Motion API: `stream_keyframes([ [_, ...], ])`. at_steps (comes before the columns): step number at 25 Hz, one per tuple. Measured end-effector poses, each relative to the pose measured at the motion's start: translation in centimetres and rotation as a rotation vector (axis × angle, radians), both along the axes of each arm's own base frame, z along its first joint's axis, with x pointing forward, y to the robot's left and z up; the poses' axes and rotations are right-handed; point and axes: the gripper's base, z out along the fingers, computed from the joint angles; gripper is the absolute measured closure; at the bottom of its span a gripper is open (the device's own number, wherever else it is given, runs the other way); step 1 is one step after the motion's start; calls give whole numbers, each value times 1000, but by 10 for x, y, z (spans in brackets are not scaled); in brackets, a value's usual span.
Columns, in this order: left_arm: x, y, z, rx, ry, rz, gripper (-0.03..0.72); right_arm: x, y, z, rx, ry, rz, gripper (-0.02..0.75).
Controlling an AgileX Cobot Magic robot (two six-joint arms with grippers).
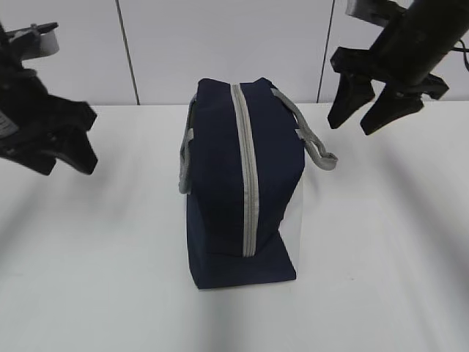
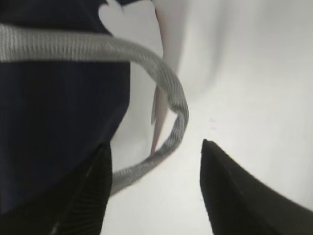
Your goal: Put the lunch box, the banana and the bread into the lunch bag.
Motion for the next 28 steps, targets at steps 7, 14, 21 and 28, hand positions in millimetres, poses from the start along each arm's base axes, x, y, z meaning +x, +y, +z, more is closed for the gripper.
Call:
stream_keyframes([
  [7, -60, 19, 9, 27, -33, 30, 236, -74, -14, 14, -82, -18, -1, 314],
  [14, -124, 38, 38, 23, -200, 33, 240, -165, -27, 34, -110, -199, -32, 316],
  [21, -200, 63, 41, 75, -292, 64, 251, -253, -40, 41, -127, -369, -93, 316],
  [28, -262, 79, 26, 60, -387, 66, 254, -319, -45, 19, -113, -432, -102, 316],
])
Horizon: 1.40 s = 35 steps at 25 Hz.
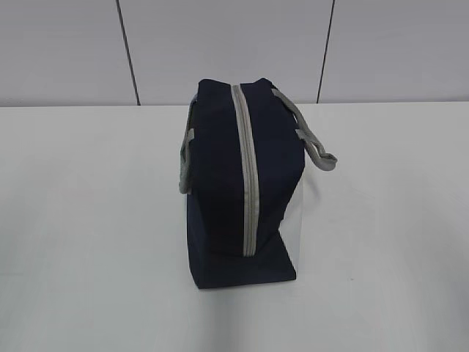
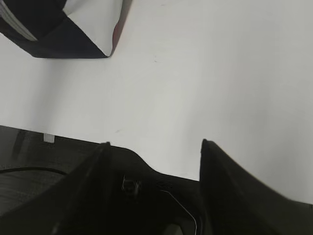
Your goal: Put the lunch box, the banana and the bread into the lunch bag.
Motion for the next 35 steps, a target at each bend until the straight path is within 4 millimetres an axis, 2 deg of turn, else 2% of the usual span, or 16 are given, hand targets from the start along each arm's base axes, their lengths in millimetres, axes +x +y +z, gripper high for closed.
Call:
stream_keyframes([
  [3, -18, 6, -3, -3, -59, 1, 254, -27, -5, -1, -2, -75, -23, 316],
  [6, -28, 11, -9, 13, -102, 13, 254, -49, -12, -2, -30, -144, -54, 316],
  [11, -29, 12, -22, 24, -112, 18, 254, -66, -18, -14, -66, -183, -80, 316],
  [17, -21, 10, -24, 9, -173, 16, 254, -66, -24, -31, -123, -156, -110, 317],
  [25, -19, 10, -27, 8, -180, 15, 254, -56, -24, -34, -129, -229, -118, 318],
  [35, -19, 9, -27, 5, -179, 14, 254, -55, -24, -34, -122, -239, -126, 319],
])
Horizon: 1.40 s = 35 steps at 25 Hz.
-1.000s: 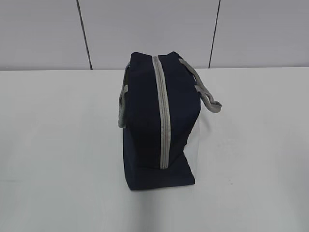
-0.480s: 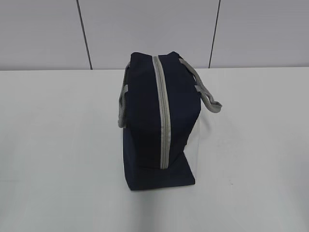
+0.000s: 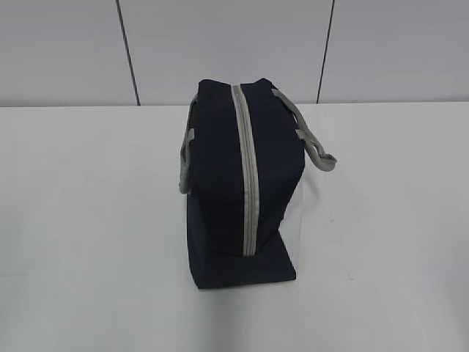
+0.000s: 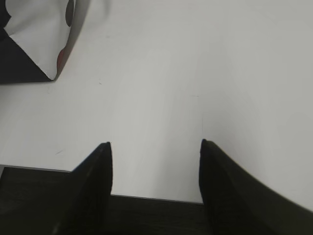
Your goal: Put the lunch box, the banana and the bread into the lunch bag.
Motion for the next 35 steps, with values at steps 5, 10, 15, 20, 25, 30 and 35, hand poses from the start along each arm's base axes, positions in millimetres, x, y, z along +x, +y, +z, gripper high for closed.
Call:
stream_keyframes([
  [5, 0, 0, 0, 0, 0, 2, 254, 0, 0, 0, 2, -1, -1, 319],
  [10, 0, 1, 0, 0, 0, 47, 254, 0, 0, 0, 3, -1, -2, 319],
  [15, 0, 3, 0, 0, -1, 128, 254, 0, 0, 0, 3, -1, -13, 319],
  [20, -8, 4, 1, -8, -50, 196, 254, 0, 0, 0, 3, -4, -30, 319],
  [25, -23, 5, 1, -19, -142, 243, 254, -3, -1, 0, 5, -24, -30, 319],
  [30, -32, 5, 1, -24, -197, 273, 254, -7, -1, 1, 8, -50, -30, 320],
  [35, -32, 5, 1, -24, -199, 275, 254, -17, -2, 1, 13, -117, -31, 320],
])
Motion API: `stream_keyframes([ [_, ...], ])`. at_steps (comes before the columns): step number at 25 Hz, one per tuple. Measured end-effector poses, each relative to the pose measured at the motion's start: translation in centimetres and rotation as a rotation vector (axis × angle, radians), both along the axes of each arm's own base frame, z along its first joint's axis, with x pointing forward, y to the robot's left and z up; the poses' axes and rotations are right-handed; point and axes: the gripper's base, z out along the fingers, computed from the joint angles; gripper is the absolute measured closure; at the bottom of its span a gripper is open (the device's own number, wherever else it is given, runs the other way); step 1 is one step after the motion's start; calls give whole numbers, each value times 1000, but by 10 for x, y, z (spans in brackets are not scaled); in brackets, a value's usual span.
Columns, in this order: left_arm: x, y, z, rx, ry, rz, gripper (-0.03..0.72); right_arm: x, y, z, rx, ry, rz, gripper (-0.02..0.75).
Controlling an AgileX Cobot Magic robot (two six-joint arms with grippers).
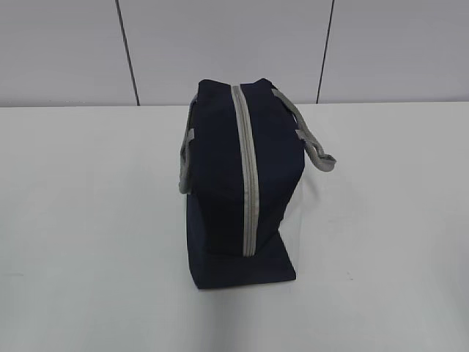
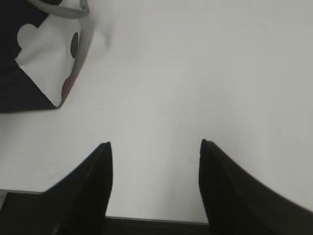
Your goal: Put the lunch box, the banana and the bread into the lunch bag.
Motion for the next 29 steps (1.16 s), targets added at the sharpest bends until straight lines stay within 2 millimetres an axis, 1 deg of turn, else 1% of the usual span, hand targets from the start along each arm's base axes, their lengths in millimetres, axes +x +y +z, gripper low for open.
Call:
stream_keyframes([
  [2, 0, 0, 0, 0, 0, 0, 254, -5, 0, 0, 3, -31, 0, 320],
  [5, 0, 0, 0, -1, -1, 0, 254, -7, -1, -1, 4, -42, -3, 320],
  [29, 0, 0, 0, -1, -2, 0, 254, -7, -1, -1, -1, -44, -9, 320],
])
